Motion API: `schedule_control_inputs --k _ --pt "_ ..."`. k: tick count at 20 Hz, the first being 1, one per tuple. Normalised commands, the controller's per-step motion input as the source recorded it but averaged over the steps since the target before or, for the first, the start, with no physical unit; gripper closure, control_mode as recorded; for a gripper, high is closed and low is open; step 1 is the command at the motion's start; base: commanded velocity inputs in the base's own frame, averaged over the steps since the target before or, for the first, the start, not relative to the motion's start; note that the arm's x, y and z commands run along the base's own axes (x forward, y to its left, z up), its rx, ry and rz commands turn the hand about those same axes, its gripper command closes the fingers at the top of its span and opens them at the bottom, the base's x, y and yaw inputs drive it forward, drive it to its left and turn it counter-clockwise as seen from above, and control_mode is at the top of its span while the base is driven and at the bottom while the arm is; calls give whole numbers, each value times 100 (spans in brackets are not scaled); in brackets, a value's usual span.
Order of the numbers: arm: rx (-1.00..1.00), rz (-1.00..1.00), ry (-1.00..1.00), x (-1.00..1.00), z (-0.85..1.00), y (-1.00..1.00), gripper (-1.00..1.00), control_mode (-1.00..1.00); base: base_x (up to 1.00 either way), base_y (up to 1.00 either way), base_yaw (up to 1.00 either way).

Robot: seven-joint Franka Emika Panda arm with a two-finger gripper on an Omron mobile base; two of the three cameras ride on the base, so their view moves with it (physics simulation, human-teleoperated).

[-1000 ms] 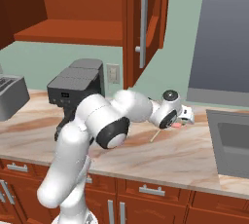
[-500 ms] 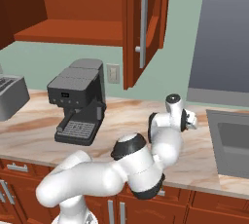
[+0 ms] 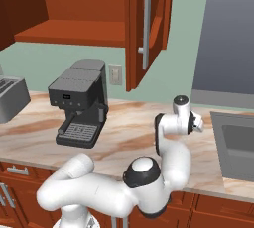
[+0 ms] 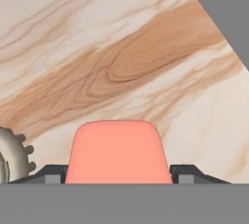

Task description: Locate and retrieve the dish brush and bar soap from the cabinet. Place them next to the sink.

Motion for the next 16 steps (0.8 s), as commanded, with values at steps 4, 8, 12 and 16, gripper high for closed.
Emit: schedule_control_inputs --k 4,8,12,16 --pt "1 0 5 -4 -16 -9 -100 -100 0 0 0" --pt "2 -1 1 -15 -10 -8 -100 -100 0 0 0" --pt "3 -3 0 -18 -8 -4 -100 -100 0 0 0" --pt "7 -1 -7 -40 0 -2 -100 -100 0 0 0"
